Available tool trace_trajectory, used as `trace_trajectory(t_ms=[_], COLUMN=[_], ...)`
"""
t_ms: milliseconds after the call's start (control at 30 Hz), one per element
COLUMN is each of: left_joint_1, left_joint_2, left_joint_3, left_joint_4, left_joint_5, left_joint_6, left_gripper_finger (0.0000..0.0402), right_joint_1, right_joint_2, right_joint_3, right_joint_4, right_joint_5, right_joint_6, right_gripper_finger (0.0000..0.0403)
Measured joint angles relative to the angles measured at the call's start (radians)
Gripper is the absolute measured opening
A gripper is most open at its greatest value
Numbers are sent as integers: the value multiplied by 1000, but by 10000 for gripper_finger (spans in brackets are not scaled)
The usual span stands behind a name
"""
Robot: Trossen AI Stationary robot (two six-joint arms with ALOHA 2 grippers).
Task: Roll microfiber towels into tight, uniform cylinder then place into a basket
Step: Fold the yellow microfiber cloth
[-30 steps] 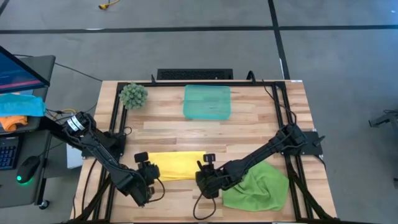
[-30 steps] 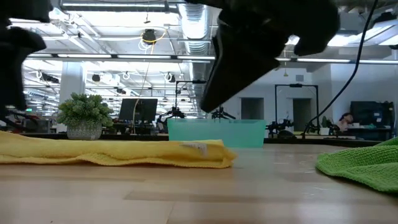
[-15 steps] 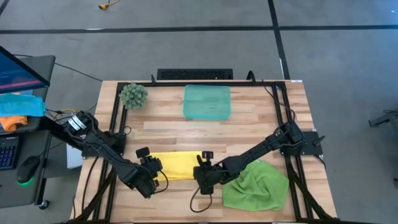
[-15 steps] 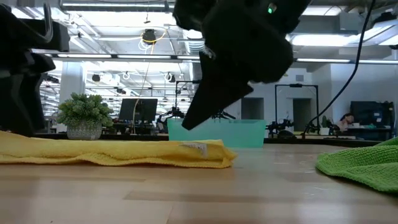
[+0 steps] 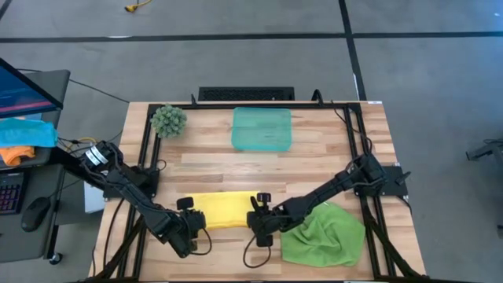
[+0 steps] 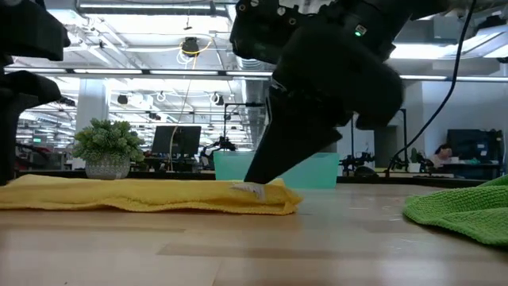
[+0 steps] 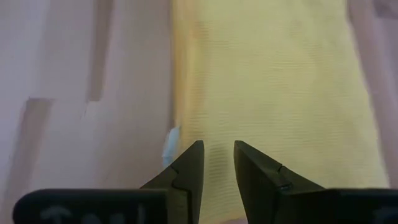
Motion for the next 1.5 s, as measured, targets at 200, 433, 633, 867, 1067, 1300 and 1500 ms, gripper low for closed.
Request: trace_trajectory(t_ms=[200, 433, 633, 867, 1067, 1300, 1500], left_joint_1=[0, 0, 0, 6, 6, 13, 48], left_joint_2=[0, 0, 0, 0, 0, -2, -2], left_joint_3=[0, 0, -17, -6, 59, 54, -3], left_joint_4=[-17, -24, -46, -90, -223, -242, -242], left_joint_5=[1, 18, 49, 12, -38, -177, -220], left_joint_6=[8, 8, 8, 26, 55, 46, -44], left_gripper_finger=[145, 145, 145, 145, 145, 145, 136], right_joint_1=[14, 2, -6, -6, -21, -63, -136], right_joint_2=[0, 0, 0, -12, -63, -113, -79], right_joint_3=[0, 0, 0, -1, -1, 0, -2], right_joint_4=[-1, -3, -22, -35, -68, -75, -81], right_joint_5=[-2, -55, -102, -104, -98, 72, 30], right_joint_6=[-30, -30, 4, -23, -49, -122, -105], right_gripper_finger=[111, 111, 111, 111, 111, 111, 111])
